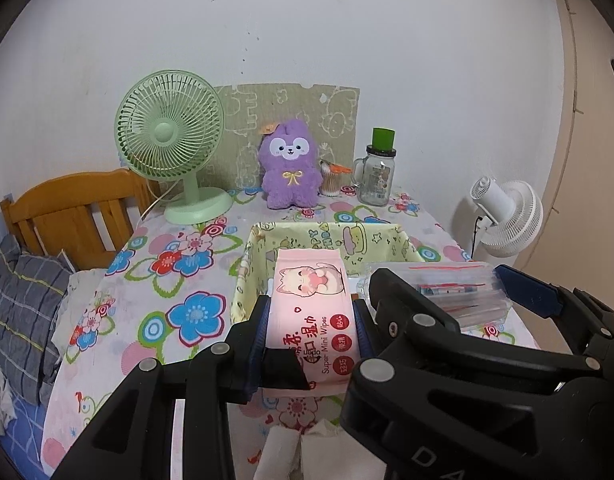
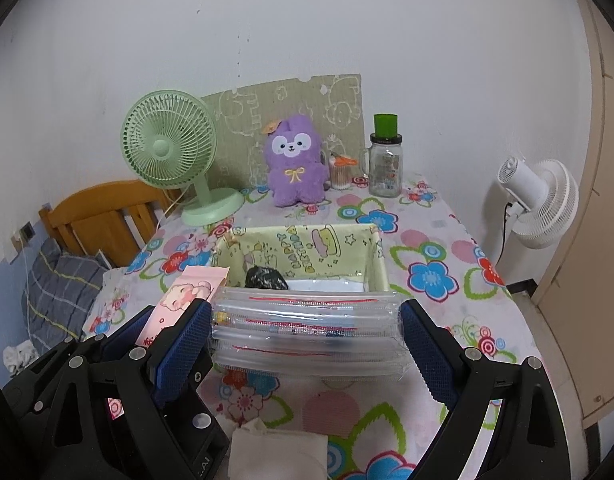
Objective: Organize soft objects
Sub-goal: 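Carry the wipe pack with the left gripper while the right gripper carries the zip bags over the fabric box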
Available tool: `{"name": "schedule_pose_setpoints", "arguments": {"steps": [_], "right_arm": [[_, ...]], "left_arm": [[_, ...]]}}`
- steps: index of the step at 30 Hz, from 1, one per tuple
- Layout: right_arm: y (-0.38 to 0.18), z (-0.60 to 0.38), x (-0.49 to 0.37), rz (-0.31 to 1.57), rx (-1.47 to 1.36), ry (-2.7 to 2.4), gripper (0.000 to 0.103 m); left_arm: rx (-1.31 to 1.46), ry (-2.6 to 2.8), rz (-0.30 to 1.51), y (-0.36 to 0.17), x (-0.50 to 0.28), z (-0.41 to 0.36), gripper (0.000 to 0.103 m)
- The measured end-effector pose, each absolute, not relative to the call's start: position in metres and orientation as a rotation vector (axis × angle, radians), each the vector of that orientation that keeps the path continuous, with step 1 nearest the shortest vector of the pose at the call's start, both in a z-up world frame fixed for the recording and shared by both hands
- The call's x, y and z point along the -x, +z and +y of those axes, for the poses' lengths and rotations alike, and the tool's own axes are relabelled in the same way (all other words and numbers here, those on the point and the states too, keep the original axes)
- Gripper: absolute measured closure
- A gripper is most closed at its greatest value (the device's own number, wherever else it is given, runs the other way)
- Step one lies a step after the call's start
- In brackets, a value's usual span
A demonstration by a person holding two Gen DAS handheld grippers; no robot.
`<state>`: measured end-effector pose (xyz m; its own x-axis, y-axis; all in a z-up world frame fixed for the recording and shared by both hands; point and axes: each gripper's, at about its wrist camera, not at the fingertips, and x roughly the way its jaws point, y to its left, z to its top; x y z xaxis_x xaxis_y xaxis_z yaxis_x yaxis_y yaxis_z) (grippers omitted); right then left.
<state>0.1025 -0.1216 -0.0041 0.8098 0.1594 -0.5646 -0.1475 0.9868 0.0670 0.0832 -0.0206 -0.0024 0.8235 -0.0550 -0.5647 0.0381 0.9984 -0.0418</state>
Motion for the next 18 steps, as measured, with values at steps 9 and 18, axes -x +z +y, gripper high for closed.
{"name": "schedule_pose_setpoints", "arguments": {"steps": [9,18], "right_arm": [[-0.003,-0.118,-0.13,0.613,-0.013,0.169,0.008],[-0.009,-0.117,-0.155,0.632,-0.016,0.171,0.008]], "left_arm": [[0.04,-0.043,0.609,-0.003,-0.109,-0.019,0.063],[0.045,-0.04,0.63,-0.009,-0.135,-0.017,0.063]]}}
